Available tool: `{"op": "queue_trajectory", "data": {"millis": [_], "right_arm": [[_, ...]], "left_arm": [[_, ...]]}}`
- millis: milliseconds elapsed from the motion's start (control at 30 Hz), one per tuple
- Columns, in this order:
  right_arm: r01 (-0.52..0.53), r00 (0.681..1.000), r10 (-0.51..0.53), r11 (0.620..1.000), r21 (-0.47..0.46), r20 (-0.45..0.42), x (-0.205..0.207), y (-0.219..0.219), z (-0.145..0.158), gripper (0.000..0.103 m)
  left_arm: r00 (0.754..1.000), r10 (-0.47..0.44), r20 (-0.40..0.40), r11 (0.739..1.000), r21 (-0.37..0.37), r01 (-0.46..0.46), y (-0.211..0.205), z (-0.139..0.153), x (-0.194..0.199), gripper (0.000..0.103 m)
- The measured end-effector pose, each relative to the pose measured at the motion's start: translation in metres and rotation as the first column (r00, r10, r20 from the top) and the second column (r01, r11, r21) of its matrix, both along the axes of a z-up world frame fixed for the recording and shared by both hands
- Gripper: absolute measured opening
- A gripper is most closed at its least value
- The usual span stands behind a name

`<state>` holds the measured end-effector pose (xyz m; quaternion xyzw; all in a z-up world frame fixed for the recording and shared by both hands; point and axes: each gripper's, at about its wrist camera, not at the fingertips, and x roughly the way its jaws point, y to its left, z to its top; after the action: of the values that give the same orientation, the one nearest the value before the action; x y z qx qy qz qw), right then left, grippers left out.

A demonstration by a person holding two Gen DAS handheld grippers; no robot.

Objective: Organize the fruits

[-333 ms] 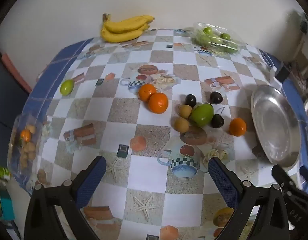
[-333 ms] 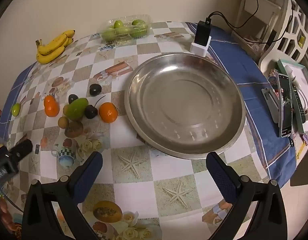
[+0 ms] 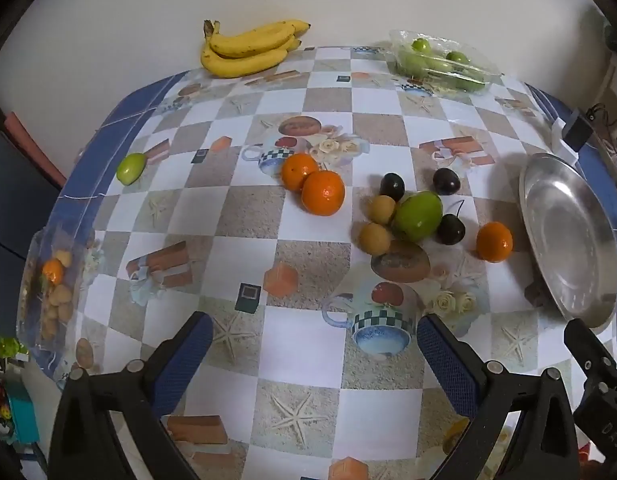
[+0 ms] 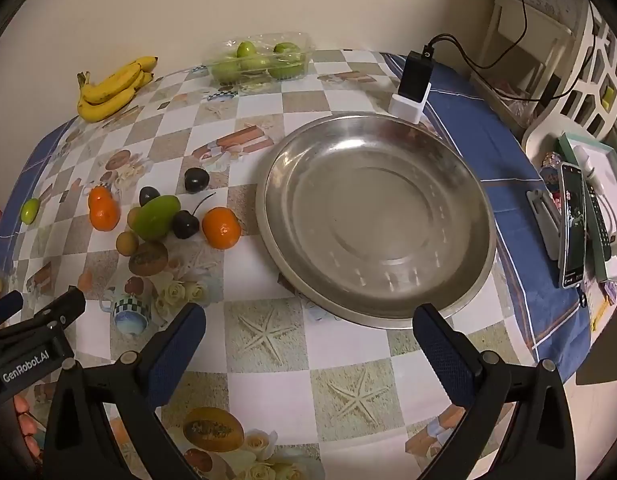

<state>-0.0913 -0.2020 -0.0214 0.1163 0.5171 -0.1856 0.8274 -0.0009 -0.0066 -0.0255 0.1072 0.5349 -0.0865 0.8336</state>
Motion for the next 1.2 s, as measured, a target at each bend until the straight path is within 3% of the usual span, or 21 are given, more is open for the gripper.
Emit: {"op": "queue_trajectory", "data": {"millis": [533, 1200], "right_arm": [[0.012, 1.000, -0.012, 1.000, 0.001, -0.002, -0.001, -0.001, 0.001, 0.103], [0.027, 1.000, -0.027, 1.000, 0.015, -0.003, -0.003, -0.003, 0.001, 0.103]], "left_arm": [[0.998, -0.059, 0.037, 0.998, 0.028, 0.058, -0.013, 0.006, -0.008, 0.103], [0.999, -0.048, 0.011, 0.998, 0.047, 0.047, -0.011, 0.000, -0.005, 0.103]]}}
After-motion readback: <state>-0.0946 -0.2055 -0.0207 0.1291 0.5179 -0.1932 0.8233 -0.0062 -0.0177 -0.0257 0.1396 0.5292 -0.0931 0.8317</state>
